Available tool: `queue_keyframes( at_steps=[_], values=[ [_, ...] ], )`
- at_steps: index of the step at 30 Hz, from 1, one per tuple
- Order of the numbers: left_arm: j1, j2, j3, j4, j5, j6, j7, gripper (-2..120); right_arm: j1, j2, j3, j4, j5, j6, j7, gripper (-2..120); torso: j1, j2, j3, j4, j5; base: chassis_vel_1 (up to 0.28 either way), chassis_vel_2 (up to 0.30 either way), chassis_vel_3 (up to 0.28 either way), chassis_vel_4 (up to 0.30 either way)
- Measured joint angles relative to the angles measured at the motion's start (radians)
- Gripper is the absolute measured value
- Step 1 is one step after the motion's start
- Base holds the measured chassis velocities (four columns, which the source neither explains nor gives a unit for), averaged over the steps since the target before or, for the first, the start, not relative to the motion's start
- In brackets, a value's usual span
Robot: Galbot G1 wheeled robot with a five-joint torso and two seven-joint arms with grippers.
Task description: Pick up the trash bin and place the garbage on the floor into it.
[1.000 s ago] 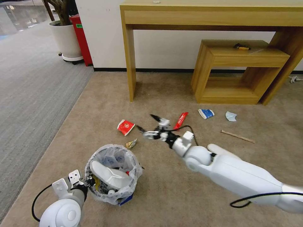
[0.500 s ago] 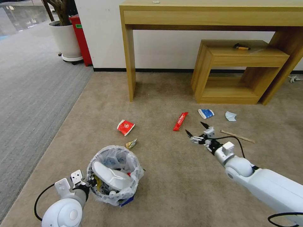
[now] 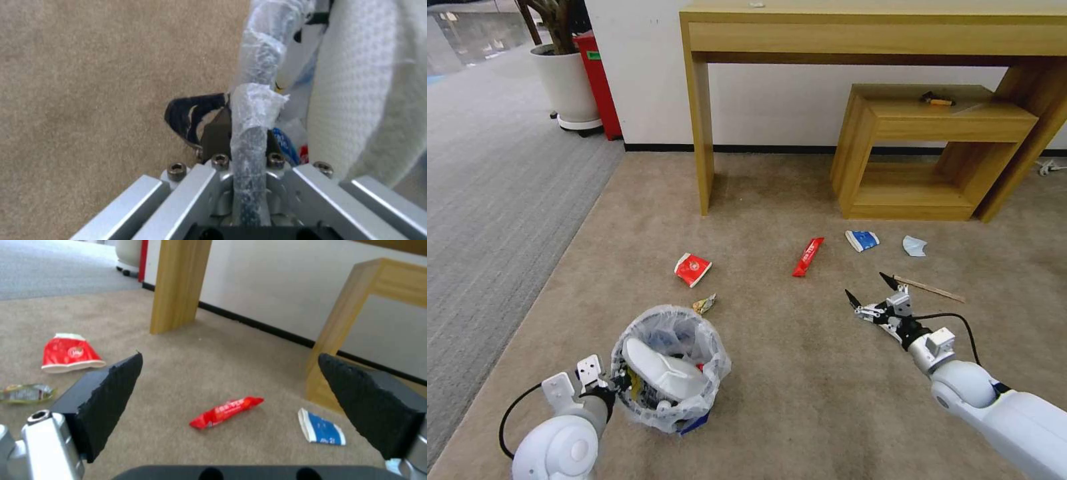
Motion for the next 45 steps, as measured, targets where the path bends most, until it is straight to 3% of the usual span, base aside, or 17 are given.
queue_keyframes(
  at_steps=[13, 31, 38, 45],
  values=[
    [0.014, 0.005, -0.007, -0.035, -0.011, 0.0, 0.001, 0, 0.015, -0.016, 0.012, 0.039, 0.017, -0.03, 0.027, 100, 0.0, 0.0, 0.0, -0.0005, 0.0001, 0.016, 0.018, -0.018, -0.025],
    [0.021, -0.015, -0.002, -0.031, 0.013, 0.0, 0.007, 0, 0.004, -0.003, 0.013, 0.025, 0.009, -0.008, 0.001, 100, 0.0, 0.0, 0.0, 0.0, -0.0003, 0.166, 0.178, -0.163, -0.168],
    [0.021, -0.019, -0.003, -0.027, 0.016, 0.0, 0.011, 0, 0.003, 0.01, 0.005, 0.009, -0.004, -0.002, -0.011, 100, 0.0, 0.0, 0.0, -0.001, 0.0002, -0.03, -0.009, 0.009, 0.004],
    [0.022, -0.025, 0.0, -0.02, 0.027, 0.001, 0.016, 0, 0.012, 0.019, -0.009, 0.004, -0.012, -0.002, -0.012, 100, 0.0, 0.0, 0.0, -0.0003, -0.0001, -0.023, 0.024, 0.025, -0.018]
  ],
)
